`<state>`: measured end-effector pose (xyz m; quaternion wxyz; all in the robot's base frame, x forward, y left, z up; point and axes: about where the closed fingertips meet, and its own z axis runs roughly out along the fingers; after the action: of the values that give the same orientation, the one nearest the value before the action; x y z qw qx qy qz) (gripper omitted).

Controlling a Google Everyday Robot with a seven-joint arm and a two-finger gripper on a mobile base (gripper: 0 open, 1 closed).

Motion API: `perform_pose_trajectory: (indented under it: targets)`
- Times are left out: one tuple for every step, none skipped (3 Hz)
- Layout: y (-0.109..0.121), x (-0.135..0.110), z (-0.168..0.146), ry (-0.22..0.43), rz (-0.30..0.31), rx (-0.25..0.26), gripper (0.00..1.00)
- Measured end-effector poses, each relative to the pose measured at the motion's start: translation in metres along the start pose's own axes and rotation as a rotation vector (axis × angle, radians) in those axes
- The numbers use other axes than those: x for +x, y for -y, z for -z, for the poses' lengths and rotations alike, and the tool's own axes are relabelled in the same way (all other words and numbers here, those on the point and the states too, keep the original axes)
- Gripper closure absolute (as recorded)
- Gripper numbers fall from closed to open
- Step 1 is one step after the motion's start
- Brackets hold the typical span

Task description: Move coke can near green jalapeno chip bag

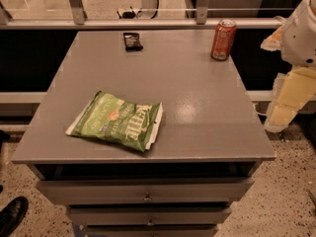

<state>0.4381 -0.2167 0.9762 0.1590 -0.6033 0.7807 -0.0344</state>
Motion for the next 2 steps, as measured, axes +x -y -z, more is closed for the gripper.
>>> perform_pose_trajectory:
  targets:
    - [0.000, 0.000, 0.000, 0.000, 0.000, 0.000, 0.00]
    - [0.026, -0.008, -0.012, 0.081, 0.000, 0.058, 0.00]
